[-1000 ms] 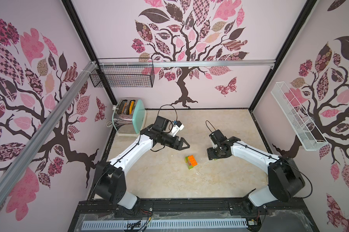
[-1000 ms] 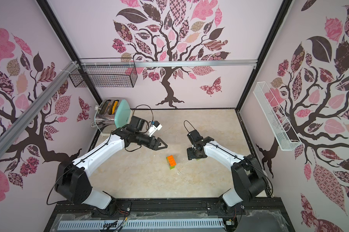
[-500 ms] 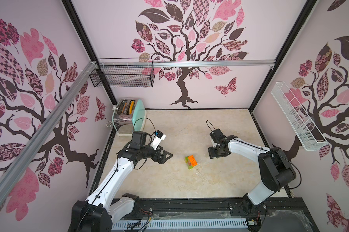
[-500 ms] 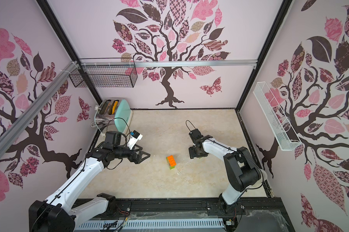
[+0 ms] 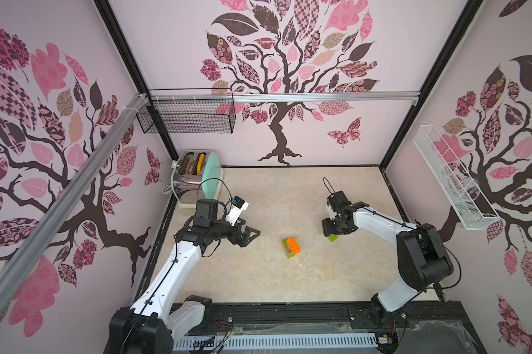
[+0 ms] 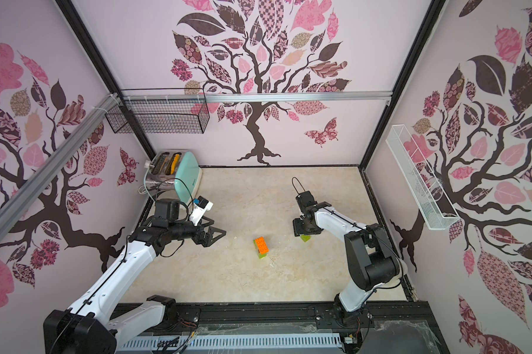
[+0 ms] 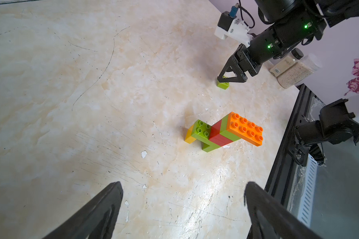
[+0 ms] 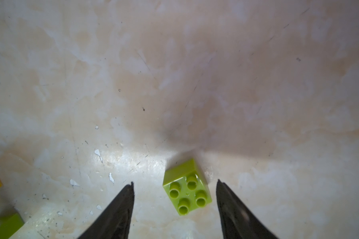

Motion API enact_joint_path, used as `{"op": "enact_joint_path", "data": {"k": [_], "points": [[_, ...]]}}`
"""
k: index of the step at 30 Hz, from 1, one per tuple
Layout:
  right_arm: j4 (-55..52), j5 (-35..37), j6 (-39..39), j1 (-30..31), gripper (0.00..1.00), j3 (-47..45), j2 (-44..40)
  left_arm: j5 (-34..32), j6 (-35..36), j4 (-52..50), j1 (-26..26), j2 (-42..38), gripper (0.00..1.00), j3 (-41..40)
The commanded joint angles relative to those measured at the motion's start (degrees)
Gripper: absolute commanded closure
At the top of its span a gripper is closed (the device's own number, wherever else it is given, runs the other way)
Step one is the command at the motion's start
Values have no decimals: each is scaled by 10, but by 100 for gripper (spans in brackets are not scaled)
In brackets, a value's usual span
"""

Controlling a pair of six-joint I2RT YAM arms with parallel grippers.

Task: Assemble a giraffe with lego
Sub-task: Pick up the lego brick from the center of the board.

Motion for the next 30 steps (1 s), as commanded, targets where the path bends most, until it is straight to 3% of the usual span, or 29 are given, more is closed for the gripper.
{"op": "enact_joint_path", "data": {"k": [1,11,16,22,30], "points": [[-5,-9,-8,-1,34,14,23,10,11,10,3,-8,2,-5],[-21,-21,-1,0,45,6,32,-1,19,8,6,-10,2,-5],[-38,-32,3,0,56,7,20,0,19,8,8,-10,2,-6],[-40,-37,9,0,51,9,-12,1,20,12,11,-10,2,-10],[-46,-33,-4,0,43,18,37,2,19,11,11,-8,2,-8]]}}
